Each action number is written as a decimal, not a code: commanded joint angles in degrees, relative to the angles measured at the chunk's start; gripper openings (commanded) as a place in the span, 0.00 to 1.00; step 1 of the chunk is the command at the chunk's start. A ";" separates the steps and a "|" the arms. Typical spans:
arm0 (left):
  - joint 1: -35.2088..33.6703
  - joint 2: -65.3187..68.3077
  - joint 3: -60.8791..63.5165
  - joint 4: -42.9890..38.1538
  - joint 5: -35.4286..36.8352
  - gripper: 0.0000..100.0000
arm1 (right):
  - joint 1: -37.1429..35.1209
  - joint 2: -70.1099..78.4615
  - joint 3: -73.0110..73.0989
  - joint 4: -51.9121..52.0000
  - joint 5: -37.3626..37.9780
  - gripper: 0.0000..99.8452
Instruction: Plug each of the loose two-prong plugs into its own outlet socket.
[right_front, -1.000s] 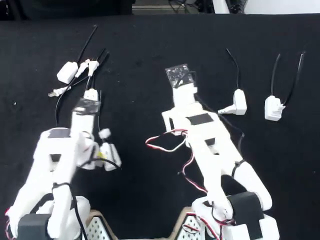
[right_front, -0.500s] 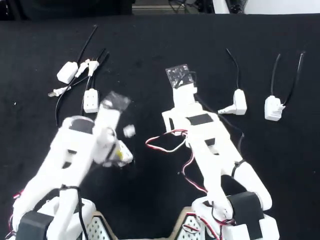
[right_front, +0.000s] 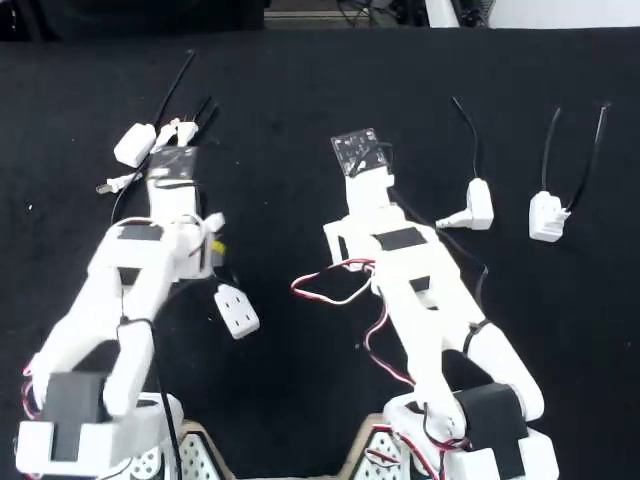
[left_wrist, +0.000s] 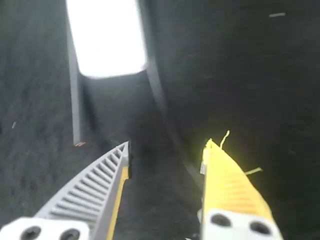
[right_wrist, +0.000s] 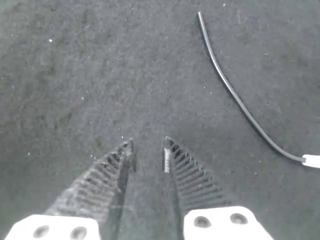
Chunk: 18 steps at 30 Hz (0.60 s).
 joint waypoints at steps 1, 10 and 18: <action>-7.08 1.93 -1.89 3.87 1.85 0.23 | 1.05 -2.86 -0.22 -1.23 -0.44 0.08; -17.54 1.93 -2.24 15.30 -5.54 0.23 | 0.97 -2.86 -0.22 -1.23 -0.44 0.08; -24.13 1.93 -8.66 22.68 -8.88 0.23 | 0.97 -2.86 -0.22 -1.23 -0.44 0.08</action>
